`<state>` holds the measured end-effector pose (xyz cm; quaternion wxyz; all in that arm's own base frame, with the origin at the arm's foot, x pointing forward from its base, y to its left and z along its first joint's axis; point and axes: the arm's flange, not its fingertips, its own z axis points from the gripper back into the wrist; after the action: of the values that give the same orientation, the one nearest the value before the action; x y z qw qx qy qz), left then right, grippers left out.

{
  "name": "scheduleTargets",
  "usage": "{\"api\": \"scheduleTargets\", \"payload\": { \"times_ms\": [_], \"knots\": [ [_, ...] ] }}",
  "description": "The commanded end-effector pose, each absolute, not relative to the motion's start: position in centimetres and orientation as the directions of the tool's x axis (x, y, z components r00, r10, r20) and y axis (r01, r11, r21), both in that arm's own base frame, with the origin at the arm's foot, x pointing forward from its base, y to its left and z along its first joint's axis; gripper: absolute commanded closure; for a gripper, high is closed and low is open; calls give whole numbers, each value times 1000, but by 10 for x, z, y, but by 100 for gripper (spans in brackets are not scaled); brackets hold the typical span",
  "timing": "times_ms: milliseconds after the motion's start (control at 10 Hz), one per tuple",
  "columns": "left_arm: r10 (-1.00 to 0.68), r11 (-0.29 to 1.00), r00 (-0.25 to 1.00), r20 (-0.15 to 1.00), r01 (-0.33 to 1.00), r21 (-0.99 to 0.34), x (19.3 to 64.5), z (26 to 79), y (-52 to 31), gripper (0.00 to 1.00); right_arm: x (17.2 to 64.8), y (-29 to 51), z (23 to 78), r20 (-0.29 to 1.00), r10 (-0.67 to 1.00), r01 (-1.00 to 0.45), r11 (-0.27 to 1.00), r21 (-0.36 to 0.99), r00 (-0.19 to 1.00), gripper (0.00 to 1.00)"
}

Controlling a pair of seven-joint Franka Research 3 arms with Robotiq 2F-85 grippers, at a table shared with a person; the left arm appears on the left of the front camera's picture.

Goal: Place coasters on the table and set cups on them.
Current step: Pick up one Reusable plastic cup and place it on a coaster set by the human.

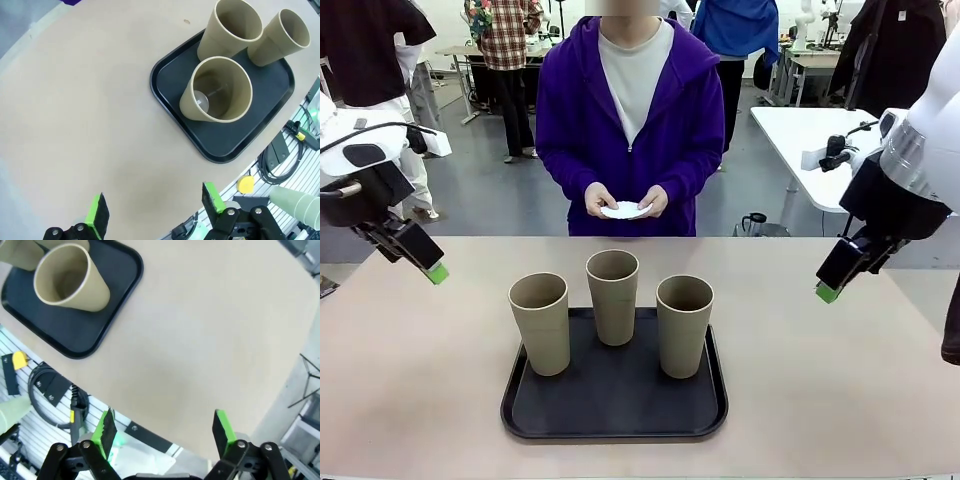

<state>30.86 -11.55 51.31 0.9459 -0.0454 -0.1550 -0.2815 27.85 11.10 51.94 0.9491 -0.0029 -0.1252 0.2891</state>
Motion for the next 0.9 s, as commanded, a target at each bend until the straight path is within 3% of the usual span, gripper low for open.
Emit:
{"api": "scheduleTargets", "payload": {
  "times_ms": [0, 100, 200, 300, 400, 600, 800],
  "knots": [
    [-526, 833, 785, 327, 553, 14, 323, 502, -117, 0, 291, 115, 513, 257, 548, -547, 833, -84, 796, 0],
    [-526, 833, 785, 327, 553, 14, 323, 502, -117, 0, 278, 111, 519, 236, 550, -548, 833, -78, 801, 0],
    [-517, 838, 794, 319, 545, 2, 314, 509, -117, 0, 295, 111, 512, 258, 418, -475, 850, 226, 871, 0],
    [-467, 808, 806, 364, 556, -195, 321, 518, -105, 0, 307, 89, 507, 200, 246, -316, 775, 548, 949, 0],
    [-358, 756, 851, 385, 506, -415, 328, 528, -85, 0, 311, 55, 497, 99, 123, -154, 610, 777, 987, 0],
    [-217, 581, 919, 328, 392, -714, 341, 528, -44, 0, 311, -8, 475, -6, -14, 11, 354, 935, 1000, 0],
    [-118, 298, 972, 205, 231, -926, 348, 510, 9, 0, 318, -54, 454, -104, -103, 122, 186, 975, 989, 0]
  ]
}}
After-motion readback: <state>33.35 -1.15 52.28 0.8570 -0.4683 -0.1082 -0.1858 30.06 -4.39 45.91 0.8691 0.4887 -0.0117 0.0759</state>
